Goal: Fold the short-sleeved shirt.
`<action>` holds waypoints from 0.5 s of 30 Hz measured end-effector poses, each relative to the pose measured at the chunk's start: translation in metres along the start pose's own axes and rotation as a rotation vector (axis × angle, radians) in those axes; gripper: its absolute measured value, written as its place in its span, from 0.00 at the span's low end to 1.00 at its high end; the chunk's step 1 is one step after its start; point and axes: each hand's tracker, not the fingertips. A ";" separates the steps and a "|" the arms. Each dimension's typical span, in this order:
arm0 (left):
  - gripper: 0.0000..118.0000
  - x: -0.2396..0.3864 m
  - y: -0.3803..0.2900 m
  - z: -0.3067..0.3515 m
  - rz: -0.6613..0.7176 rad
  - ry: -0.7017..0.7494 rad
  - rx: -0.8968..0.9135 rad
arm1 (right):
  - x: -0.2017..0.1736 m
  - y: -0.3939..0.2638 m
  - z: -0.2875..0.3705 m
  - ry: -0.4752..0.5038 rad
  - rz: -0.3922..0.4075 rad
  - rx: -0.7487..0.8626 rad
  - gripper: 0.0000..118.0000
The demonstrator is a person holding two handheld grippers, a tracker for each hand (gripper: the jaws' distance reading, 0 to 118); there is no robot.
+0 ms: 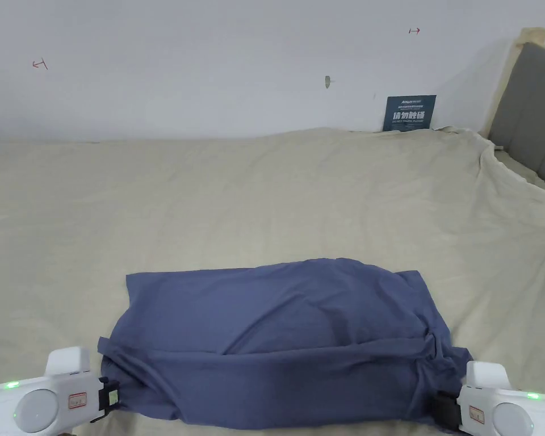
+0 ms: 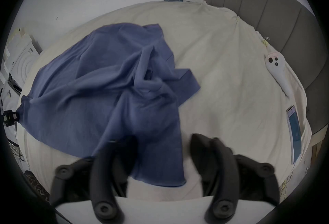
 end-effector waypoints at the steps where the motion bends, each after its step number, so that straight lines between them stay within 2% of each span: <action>1: 0.06 0.000 -0.001 0.000 0.001 0.001 0.000 | -0.004 -0.003 0.004 0.004 0.001 0.008 0.46; 2: 0.06 -0.001 -0.001 0.000 0.008 -0.002 -0.001 | -0.006 -0.003 0.011 0.006 0.001 0.020 0.40; 3: 0.06 -0.002 -0.002 0.001 0.016 -0.007 -0.002 | -0.007 -0.002 0.014 0.034 -0.002 0.020 0.28; 4: 0.06 -0.003 -0.003 0.000 0.022 -0.011 -0.001 | -0.008 -0.001 0.017 0.060 -0.010 0.019 0.05; 5: 0.06 -0.004 -0.004 0.001 0.027 -0.012 0.001 | -0.007 -0.001 0.024 0.066 -0.022 0.026 0.02; 9: 0.06 -0.013 -0.006 0.008 0.037 -0.027 0.006 | -0.006 0.002 0.058 0.072 -0.040 0.111 0.02; 13: 0.06 -0.030 -0.010 0.021 0.077 -0.040 0.033 | 0.007 0.001 0.095 0.089 -0.052 0.166 0.02; 15: 0.06 -0.037 -0.015 0.031 0.100 -0.046 0.042 | 0.025 -0.002 0.100 0.098 -0.058 0.176 0.02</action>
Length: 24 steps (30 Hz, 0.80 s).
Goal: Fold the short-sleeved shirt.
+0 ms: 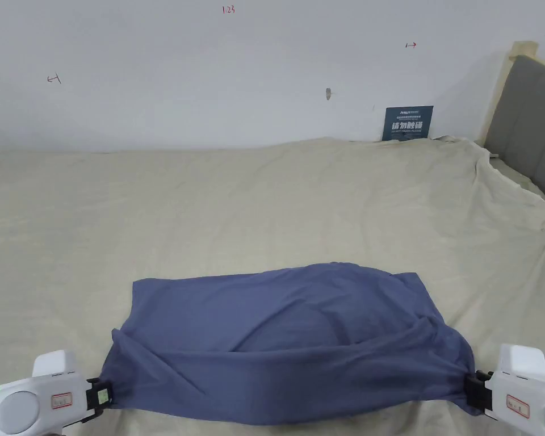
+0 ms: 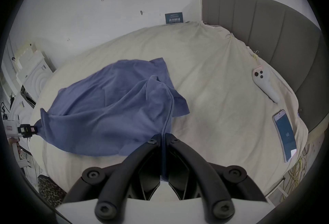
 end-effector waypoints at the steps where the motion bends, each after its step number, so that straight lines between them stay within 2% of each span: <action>1: 0.06 -0.002 -0.004 0.006 0.008 0.006 0.004 | 0.002 -0.002 0.006 0.006 -0.008 0.002 0.02; 6: 0.06 -0.020 -0.041 0.028 0.021 0.021 -0.016 | 0.021 -0.028 0.025 0.006 -0.001 -0.015 0.02; 10: 0.06 -0.034 -0.075 0.031 0.037 0.032 -0.058 | 0.039 -0.059 0.015 -0.001 0.009 -0.072 0.02; 14: 0.06 -0.045 -0.101 0.019 0.052 0.047 -0.090 | 0.048 -0.091 -0.008 -0.032 -0.034 -0.147 0.02; 16: 0.06 -0.044 -0.107 0.012 0.057 0.061 -0.113 | 0.066 -0.105 -0.035 -0.048 -0.054 -0.181 0.02; 18: 0.06 -0.037 -0.113 0.011 0.046 0.074 -0.118 | 0.070 -0.110 -0.043 -0.049 -0.067 -0.175 0.02; 19: 0.06 -0.034 -0.115 0.010 0.029 0.089 -0.106 | 0.055 -0.110 -0.035 -0.057 -0.074 -0.168 0.02; 21: 0.06 -0.031 -0.114 0.007 0.009 0.112 -0.103 | 0.055 -0.105 -0.034 -0.068 -0.073 -0.174 0.02; 22: 0.07 -0.029 -0.114 0.007 0.003 0.120 -0.105 | 0.056 -0.104 -0.034 -0.072 -0.067 -0.175 0.03; 23: 0.14 -0.028 -0.113 0.008 0.004 0.124 -0.104 | 0.039 -0.104 -0.022 -0.075 -0.061 -0.175 0.10; 24: 0.22 -0.026 -0.112 0.010 0.007 0.126 -0.104 | 0.038 -0.103 -0.020 -0.088 -0.055 -0.181 0.23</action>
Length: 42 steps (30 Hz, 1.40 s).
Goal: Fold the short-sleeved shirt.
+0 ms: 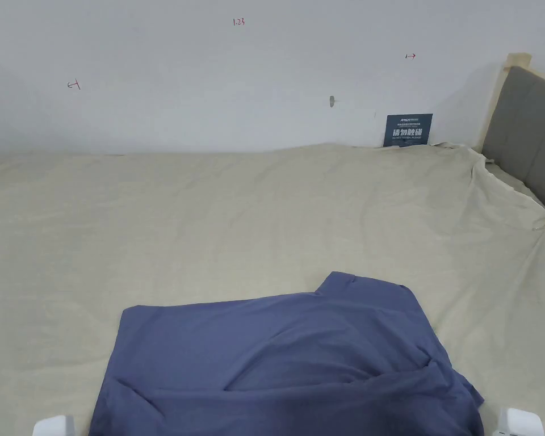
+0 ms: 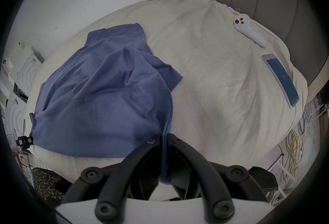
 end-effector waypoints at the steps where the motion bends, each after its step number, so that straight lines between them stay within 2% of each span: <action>1: 0.36 0.003 0.001 0.004 0.015 -0.001 -0.004 | -0.001 0.002 0.002 -0.024 0.010 -0.013 0.35; 2: 0.61 0.004 0.004 0.008 0.042 0.001 -0.016 | -0.002 0.004 0.006 -0.035 0.026 -0.019 0.54; 3: 0.75 0.005 0.007 0.013 0.065 -0.006 -0.020 | -0.004 0.007 0.013 -0.039 0.041 0.002 0.63; 4: 0.84 0.006 0.009 0.020 0.071 -0.024 -0.001 | -0.005 0.010 0.022 -0.035 0.051 0.042 0.66; 11: 0.86 0.041 0.048 0.114 0.021 -0.128 0.334 | -0.065 0.057 0.145 0.042 0.134 0.417 0.67; 13: 0.86 0.050 0.058 0.132 0.004 -0.162 0.417 | -0.079 0.066 0.168 0.068 0.149 0.511 0.66; 17: 0.85 0.073 0.068 0.162 -0.002 -0.137 0.582 | -0.098 0.076 0.194 0.078 0.159 0.663 0.66; 19: 0.81 0.082 0.068 0.171 -0.001 -0.123 0.668 | -0.096 0.081 0.186 0.070 0.173 0.716 0.65; 21: 0.60 0.087 0.068 0.175 0.004 -0.145 0.711 | -0.102 0.082 0.187 0.068 0.193 0.735 0.59; 22: 0.43 0.088 0.068 0.176 0.011 -0.148 0.723 | -0.104 0.082 0.188 0.072 0.203 0.755 0.49; 23: 0.20 0.089 0.067 0.175 0.007 -0.164 0.742 | -0.109 0.081 0.187 0.086 0.215 0.777 0.28; 24: 0.10 0.088 0.066 0.174 0.009 -0.201 0.760 | -0.111 0.082 0.186 0.086 0.219 0.780 0.08; 25: 0.04 0.086 0.066 0.173 0.017 -0.235 0.770 | -0.113 0.083 0.185 0.080 0.220 0.785 0.00; 26: 0.00 0.084 0.068 0.172 0.013 -0.272 0.765 | -0.114 0.084 0.184 0.100 0.227 0.795 0.00; 34: 0.00 0.092 0.113 0.141 -0.074 -0.232 0.666 | -0.121 0.107 0.163 0.122 0.222 0.758 0.00; 38: 0.00 0.089 0.158 0.107 -0.123 -0.181 0.604 | -0.131 0.118 0.153 0.112 0.226 0.733 0.00; 42: 0.00 0.082 0.205 0.057 -0.108 -0.153 0.494 | -0.125 0.137 0.129 0.099 0.213 0.703 0.00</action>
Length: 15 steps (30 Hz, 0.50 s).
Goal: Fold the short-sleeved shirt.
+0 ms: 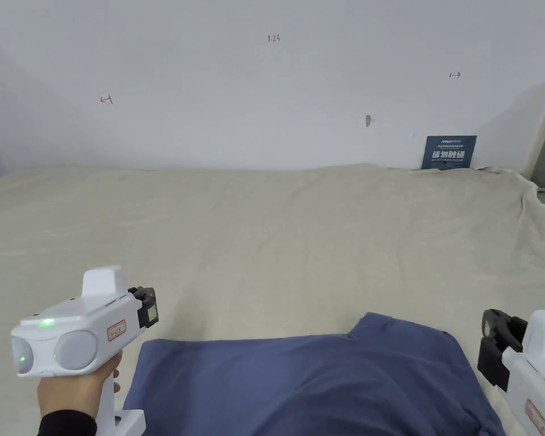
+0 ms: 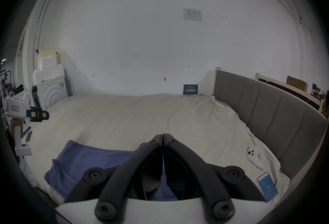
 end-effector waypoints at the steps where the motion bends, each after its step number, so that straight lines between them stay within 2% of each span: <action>1: 0.00 -0.005 0.002 -0.016 0.005 0.006 -0.047 | -0.002 0.000 -0.004 -0.003 -0.001 -0.008 0.00; 5: 0.01 -0.029 0.004 -0.081 0.062 0.021 -0.211 | 0.002 -0.006 -0.030 -0.017 0.000 -0.048 0.00; 6: 0.07 -0.036 0.002 -0.098 0.084 0.047 -0.270 | 0.003 -0.008 -0.037 -0.021 -0.001 -0.060 0.00; 7: 0.17 -0.042 -0.001 -0.111 0.103 0.057 -0.302 | 0.003 -0.010 -0.042 -0.023 -0.004 -0.069 0.00; 8: 0.42 -0.047 -0.005 -0.126 0.107 0.082 -0.346 | 0.004 -0.012 -0.049 -0.026 -0.007 -0.080 0.00; 9: 0.62 -0.051 -0.009 -0.137 0.102 0.102 -0.390 | 0.004 -0.014 -0.053 -0.028 -0.008 -0.090 0.00; 10: 0.75 -0.054 -0.013 -0.149 0.089 0.120 -0.414 | 0.004 -0.015 -0.058 -0.032 -0.008 -0.099 0.00; 11: 0.82 -0.056 -0.019 -0.154 0.078 0.132 -0.429 | 0.004 -0.017 -0.062 -0.035 -0.009 -0.105 0.00; 15: 0.82 -0.066 -0.039 -0.181 0.064 0.163 -0.493 | 0.010 -0.024 -0.078 -0.047 -0.017 -0.129 0.00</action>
